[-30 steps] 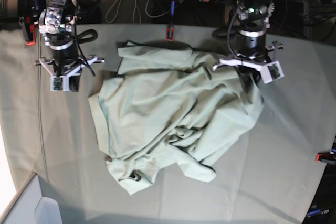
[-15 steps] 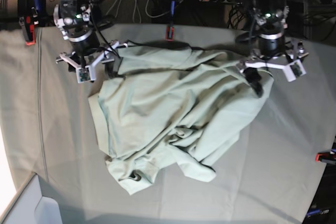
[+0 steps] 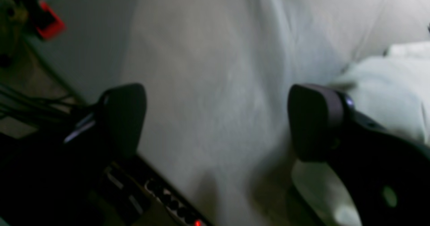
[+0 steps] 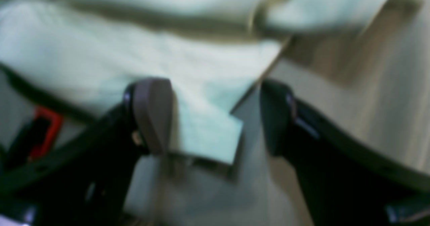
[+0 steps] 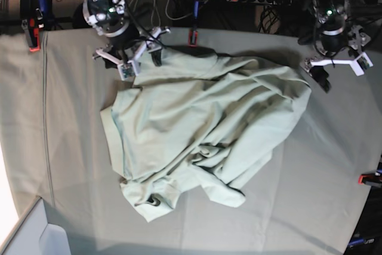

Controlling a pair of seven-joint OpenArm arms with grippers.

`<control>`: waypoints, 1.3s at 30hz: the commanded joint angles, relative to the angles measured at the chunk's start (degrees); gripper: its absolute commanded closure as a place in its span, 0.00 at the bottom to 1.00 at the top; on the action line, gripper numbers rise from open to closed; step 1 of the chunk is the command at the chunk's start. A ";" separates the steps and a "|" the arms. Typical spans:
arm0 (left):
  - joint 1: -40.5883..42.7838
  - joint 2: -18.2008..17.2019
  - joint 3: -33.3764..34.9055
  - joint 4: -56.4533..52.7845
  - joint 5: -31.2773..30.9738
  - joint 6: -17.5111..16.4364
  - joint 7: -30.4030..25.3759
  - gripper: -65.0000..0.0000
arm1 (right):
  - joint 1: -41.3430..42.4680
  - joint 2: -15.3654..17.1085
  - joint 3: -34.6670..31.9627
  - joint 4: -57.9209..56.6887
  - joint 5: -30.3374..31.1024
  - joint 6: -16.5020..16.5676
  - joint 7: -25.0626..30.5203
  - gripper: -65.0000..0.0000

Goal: Layout the t-shirt on the table in an organized manner, then fold the t-shirt properly
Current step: 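Grasp shirt edges with both grippers and pull them apart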

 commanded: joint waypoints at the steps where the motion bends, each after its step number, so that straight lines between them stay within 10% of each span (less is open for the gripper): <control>1: 0.15 -0.28 -0.06 0.51 0.18 -0.15 -1.24 0.00 | 0.51 0.07 0.01 0.52 0.36 0.68 0.08 0.36; 8: -0.20 -0.28 0.11 -0.19 0.18 -0.15 -1.24 0.00 | 1.04 -0.81 -0.17 0.52 0.36 0.68 -0.27 0.42; 13: -0.73 -0.28 0.11 -2.21 0.18 -0.15 -1.24 0.00 | 0.43 -0.72 -2.10 0.61 0.36 0.68 -0.27 1.00; 39: -22.88 0.16 22.35 -21.64 0.09 -0.15 -1.41 0.00 | -0.72 -0.37 7.30 25.49 0.36 0.68 -0.27 1.00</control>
